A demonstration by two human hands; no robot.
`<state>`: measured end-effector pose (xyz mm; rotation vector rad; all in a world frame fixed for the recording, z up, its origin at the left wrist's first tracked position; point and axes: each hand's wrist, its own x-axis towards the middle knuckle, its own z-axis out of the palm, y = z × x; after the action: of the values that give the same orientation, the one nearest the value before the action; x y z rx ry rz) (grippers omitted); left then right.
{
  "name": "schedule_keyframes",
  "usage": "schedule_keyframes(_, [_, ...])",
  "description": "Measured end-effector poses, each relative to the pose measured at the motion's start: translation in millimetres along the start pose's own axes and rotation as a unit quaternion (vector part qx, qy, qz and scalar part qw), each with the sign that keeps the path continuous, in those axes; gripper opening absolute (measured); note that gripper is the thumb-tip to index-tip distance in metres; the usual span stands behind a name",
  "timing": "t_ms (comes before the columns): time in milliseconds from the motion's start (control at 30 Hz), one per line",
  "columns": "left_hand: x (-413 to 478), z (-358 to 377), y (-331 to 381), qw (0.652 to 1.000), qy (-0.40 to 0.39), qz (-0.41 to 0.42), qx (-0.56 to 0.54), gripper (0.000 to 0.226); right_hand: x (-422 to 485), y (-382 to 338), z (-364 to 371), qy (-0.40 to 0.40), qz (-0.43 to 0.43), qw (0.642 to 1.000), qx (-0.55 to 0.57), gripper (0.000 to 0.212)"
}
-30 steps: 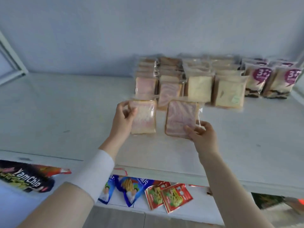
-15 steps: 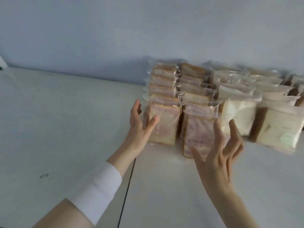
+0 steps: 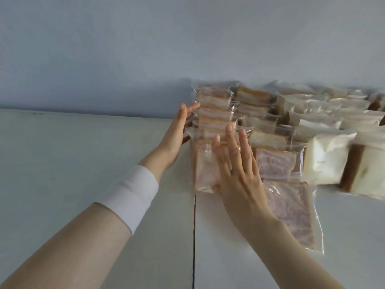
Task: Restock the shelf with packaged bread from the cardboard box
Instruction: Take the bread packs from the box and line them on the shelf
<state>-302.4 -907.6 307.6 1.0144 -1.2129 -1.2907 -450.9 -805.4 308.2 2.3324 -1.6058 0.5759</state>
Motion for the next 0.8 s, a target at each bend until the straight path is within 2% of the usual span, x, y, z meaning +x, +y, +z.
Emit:
schedule_keyframes(133, [3.2, -3.5, -10.1, 0.999, -0.015, 0.029, -0.025, 0.061, 1.4, -1.6, 12.2, 0.062, 0.018, 0.998, 0.024, 0.089])
schedule_keyframes(267, [6.2, 4.6, -16.8, 0.999, 0.014, 0.026, -0.041, 0.082, 8.2, -1.7, 16.0, 0.082, 0.023, 0.996, 0.010, 0.084])
schedule_keyframes(367, [5.0, 13.7, -21.8, 0.995, -0.007, 0.055, -0.083, 0.068, 7.4, -0.7, 18.9, 0.103, 0.028, 0.994, -0.008, 0.091])
schedule_keyframes(467, [-0.4, 27.7, -22.3, 0.986, -0.008, 0.058, -0.154, 0.051, 13.3, 2.9, 18.4, 0.086, 0.019, 0.996, 0.004, 0.093])
schedule_keyframes(567, [-1.0, 33.6, -15.3, 0.986, 0.055, 0.064, -0.145, 0.049, 17.4, 5.0, 16.7, 0.051, 0.019, 0.999, 0.005, 0.092])
schedule_keyframes(667, [-8.8, 36.8, -14.9, 0.978, 0.118, 0.081, -0.150, 0.060, 15.8, 7.4, 16.1, 0.018, 0.022, 1.000, -0.012, 0.093])
schedule_keyframes(733, [-22.3, 43.0, -22.7, 0.971, 0.175, 0.094, -0.132, 0.066, 16.6, 8.2, 12.3, -0.003, 0.019, 1.000, -0.006, 0.087])
schedule_keyframes(800, [-34.7, 53.3, -28.1, 0.966, 0.215, 0.125, -0.075, 0.066, 19.3, 10.7, 5.7, -0.020, 0.005, 1.000, 0.016, 0.071])
